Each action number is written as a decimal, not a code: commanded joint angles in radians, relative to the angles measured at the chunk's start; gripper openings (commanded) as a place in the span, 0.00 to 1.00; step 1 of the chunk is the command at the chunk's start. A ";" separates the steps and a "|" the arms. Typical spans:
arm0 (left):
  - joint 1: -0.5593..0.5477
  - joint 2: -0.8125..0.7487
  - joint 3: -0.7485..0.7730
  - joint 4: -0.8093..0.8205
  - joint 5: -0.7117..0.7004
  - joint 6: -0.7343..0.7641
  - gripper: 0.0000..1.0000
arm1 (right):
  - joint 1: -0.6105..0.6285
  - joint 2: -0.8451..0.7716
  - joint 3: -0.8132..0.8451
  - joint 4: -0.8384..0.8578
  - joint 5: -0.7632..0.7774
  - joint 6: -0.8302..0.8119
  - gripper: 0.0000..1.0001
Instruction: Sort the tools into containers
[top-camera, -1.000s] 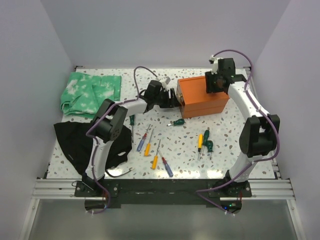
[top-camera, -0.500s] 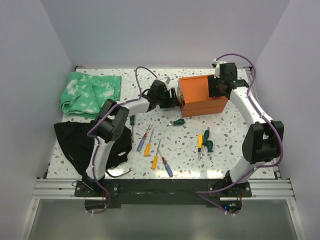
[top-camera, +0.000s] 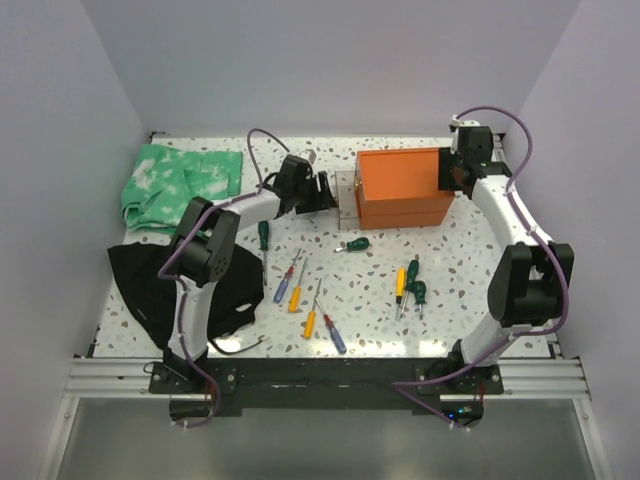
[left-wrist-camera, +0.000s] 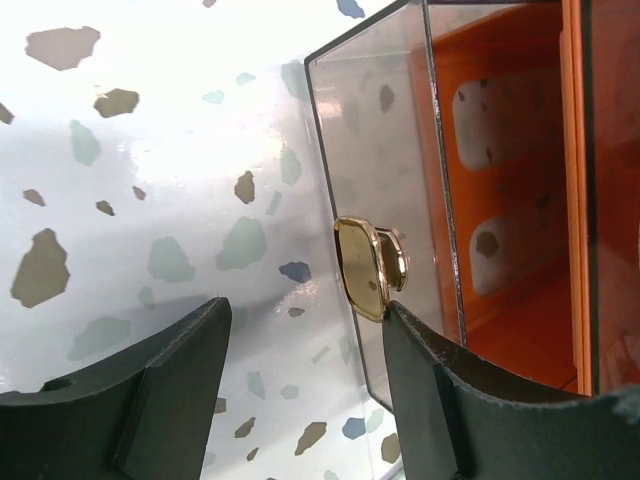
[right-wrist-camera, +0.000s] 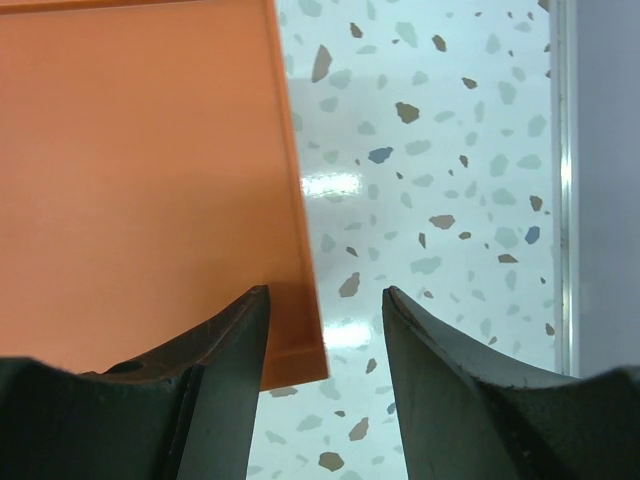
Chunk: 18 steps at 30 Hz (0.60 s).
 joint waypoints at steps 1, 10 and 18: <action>0.049 -0.010 0.011 -0.041 -0.092 0.056 0.66 | -0.056 0.031 -0.045 -0.076 0.067 -0.032 0.53; 0.073 0.056 0.144 -0.070 -0.155 0.080 0.66 | -0.083 -0.007 -0.109 -0.074 0.102 -0.079 0.54; 0.113 0.075 0.186 -0.085 -0.128 0.103 0.66 | -0.134 -0.010 -0.131 -0.071 0.116 -0.097 0.55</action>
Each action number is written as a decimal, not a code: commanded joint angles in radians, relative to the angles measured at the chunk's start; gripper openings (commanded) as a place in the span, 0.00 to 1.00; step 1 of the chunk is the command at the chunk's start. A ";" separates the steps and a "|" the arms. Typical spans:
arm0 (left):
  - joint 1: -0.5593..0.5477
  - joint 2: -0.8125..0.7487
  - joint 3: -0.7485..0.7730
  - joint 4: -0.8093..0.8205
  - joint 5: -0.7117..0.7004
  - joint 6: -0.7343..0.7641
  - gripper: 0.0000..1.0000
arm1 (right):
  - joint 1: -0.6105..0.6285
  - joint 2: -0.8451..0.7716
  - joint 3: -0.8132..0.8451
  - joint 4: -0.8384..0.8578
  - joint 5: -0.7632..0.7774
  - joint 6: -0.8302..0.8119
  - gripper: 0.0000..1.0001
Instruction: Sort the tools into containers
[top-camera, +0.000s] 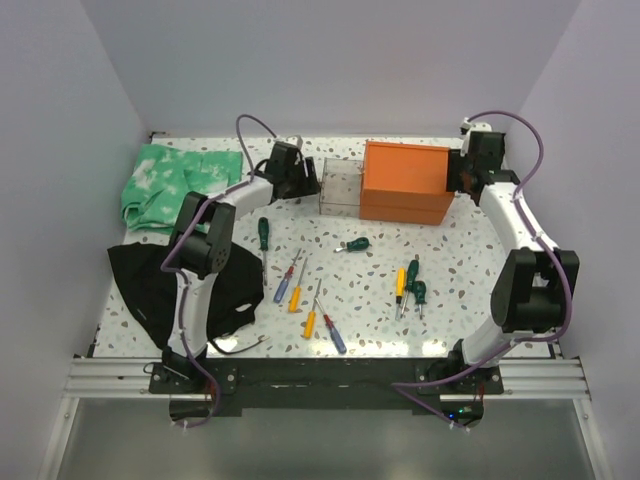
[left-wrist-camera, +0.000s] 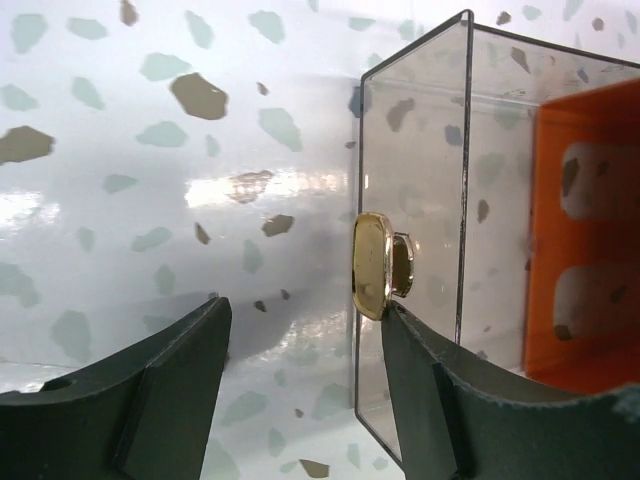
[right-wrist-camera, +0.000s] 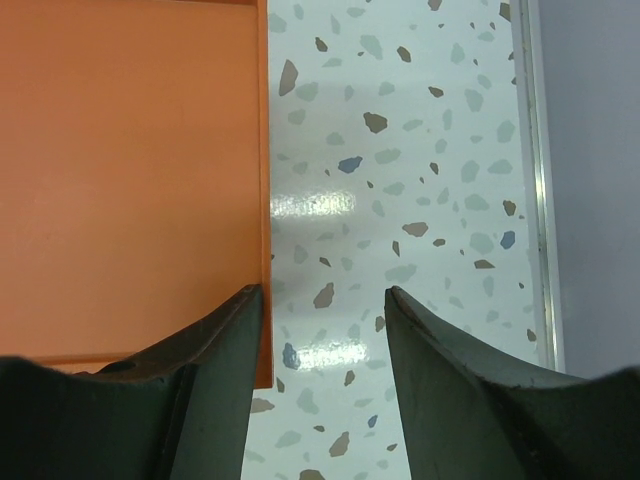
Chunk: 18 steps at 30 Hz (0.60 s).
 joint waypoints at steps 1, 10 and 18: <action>0.044 -0.002 0.027 -0.010 -0.037 0.031 0.66 | -0.079 0.031 -0.051 -0.158 0.123 -0.069 0.55; 0.052 -0.115 -0.029 -0.004 0.109 0.060 0.71 | -0.081 0.009 0.064 -0.196 -0.069 0.003 0.56; 0.062 -0.335 -0.134 -0.137 0.166 0.252 0.76 | -0.081 0.009 0.218 -0.192 -0.184 0.047 0.58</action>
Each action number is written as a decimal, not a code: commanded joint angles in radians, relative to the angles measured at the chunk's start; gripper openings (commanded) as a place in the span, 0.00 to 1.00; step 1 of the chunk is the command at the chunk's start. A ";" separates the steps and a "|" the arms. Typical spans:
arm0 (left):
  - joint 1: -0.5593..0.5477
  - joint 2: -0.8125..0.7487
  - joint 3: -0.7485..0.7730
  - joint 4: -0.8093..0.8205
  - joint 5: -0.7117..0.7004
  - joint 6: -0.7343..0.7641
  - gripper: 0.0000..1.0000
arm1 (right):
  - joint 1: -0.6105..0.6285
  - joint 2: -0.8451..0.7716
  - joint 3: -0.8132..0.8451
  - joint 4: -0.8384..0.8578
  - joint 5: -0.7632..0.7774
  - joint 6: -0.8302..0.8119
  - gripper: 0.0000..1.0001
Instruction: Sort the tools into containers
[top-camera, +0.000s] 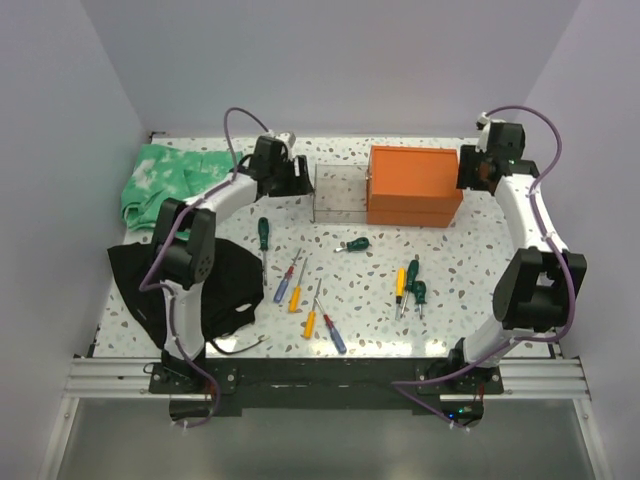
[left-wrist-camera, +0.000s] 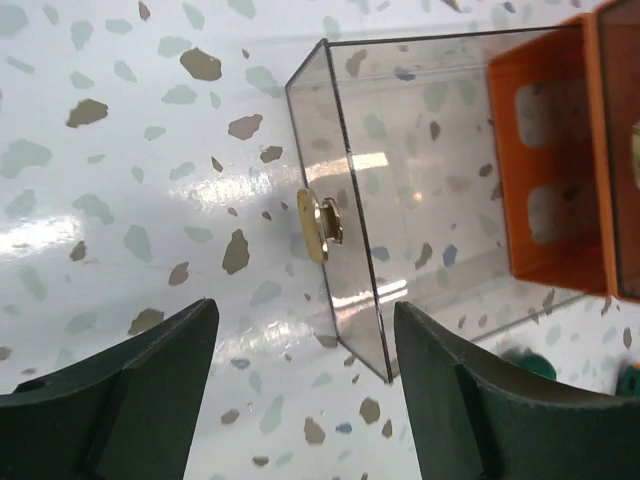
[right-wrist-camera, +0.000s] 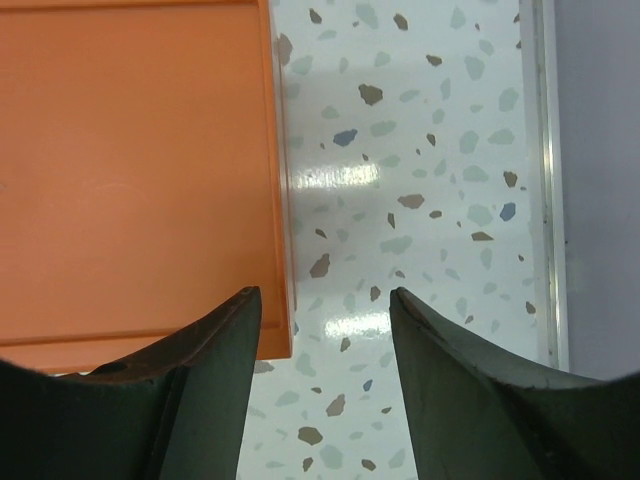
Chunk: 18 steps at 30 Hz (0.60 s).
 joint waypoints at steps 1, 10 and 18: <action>0.016 -0.194 -0.086 -0.053 0.063 0.182 0.77 | -0.002 -0.001 0.106 -0.015 -0.078 0.027 0.58; 0.045 -0.432 -0.345 -0.203 -0.120 0.243 0.77 | 0.006 -0.038 0.114 0.006 -0.110 0.056 0.59; 0.091 -0.529 -0.470 -0.171 -0.170 0.303 0.76 | 0.013 -0.041 0.175 -0.023 -0.280 0.041 0.61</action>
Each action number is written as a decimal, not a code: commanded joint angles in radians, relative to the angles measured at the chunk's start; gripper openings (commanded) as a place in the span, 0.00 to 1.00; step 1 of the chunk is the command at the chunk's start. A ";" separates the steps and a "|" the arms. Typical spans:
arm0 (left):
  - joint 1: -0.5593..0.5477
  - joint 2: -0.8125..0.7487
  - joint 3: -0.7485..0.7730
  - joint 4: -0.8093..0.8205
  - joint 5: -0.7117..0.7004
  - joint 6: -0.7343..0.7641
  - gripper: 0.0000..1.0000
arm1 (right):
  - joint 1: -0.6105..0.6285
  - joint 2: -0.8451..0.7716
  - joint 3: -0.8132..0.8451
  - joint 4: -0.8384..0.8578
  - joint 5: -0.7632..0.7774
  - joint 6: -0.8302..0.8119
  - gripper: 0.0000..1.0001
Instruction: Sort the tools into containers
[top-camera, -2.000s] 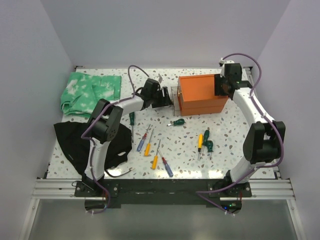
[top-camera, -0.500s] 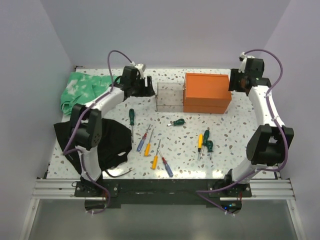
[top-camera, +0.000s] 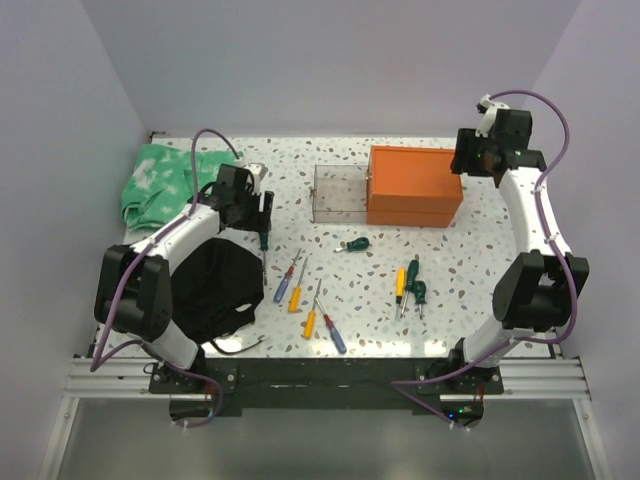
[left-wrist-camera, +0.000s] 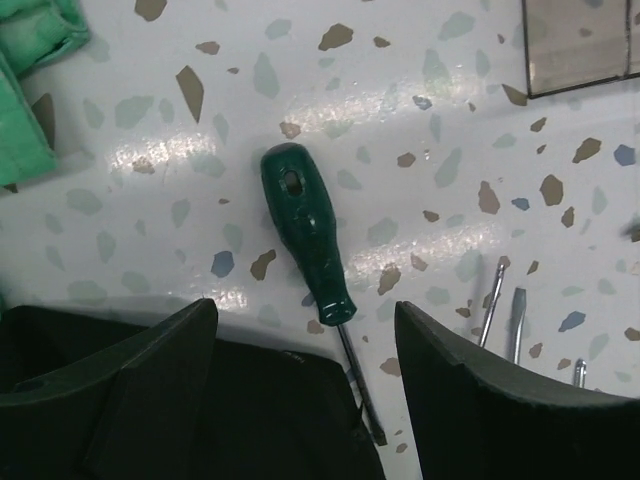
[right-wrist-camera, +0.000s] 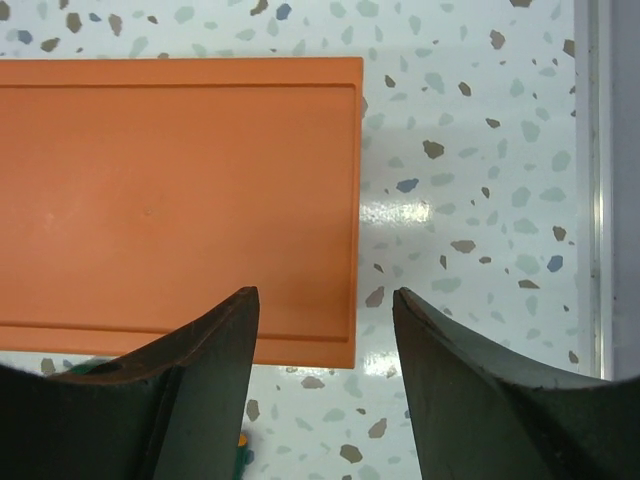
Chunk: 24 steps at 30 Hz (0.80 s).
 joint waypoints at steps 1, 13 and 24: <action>0.025 -0.067 -0.044 0.027 -0.040 0.059 0.76 | 0.013 -0.045 0.066 0.015 -0.158 0.003 0.61; 0.030 0.022 0.028 0.010 -0.068 0.299 0.75 | 0.068 0.005 0.183 0.090 -0.362 0.186 0.64; 0.033 0.056 0.090 0.036 0.003 0.110 0.74 | 0.149 -0.054 0.189 -0.043 -0.242 0.014 0.66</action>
